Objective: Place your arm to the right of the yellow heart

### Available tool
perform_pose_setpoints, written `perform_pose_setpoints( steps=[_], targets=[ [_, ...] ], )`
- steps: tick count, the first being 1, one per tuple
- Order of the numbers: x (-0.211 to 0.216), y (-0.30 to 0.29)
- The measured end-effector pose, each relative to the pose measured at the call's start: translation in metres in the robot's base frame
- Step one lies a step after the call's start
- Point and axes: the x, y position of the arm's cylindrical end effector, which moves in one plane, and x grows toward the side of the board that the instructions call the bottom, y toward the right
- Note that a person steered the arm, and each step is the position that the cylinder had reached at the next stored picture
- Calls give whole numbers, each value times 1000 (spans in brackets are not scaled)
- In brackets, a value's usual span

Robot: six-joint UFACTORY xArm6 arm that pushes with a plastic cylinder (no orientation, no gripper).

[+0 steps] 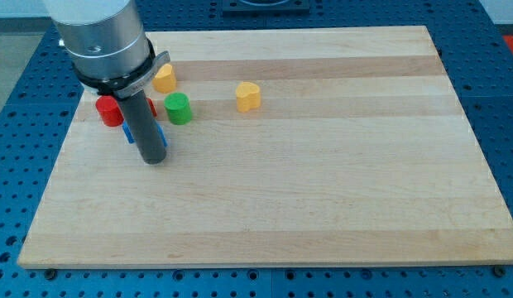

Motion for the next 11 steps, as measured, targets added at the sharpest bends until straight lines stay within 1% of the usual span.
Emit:
perform_pose_setpoints(
  steps=[2,3,4,6,7,8,10,11],
  targets=[
    [0,-16],
    [0,1],
    [0,37],
    [0,39],
    [5,48],
    [6,85],
    [-41,165],
    [-72,177]
  ],
)
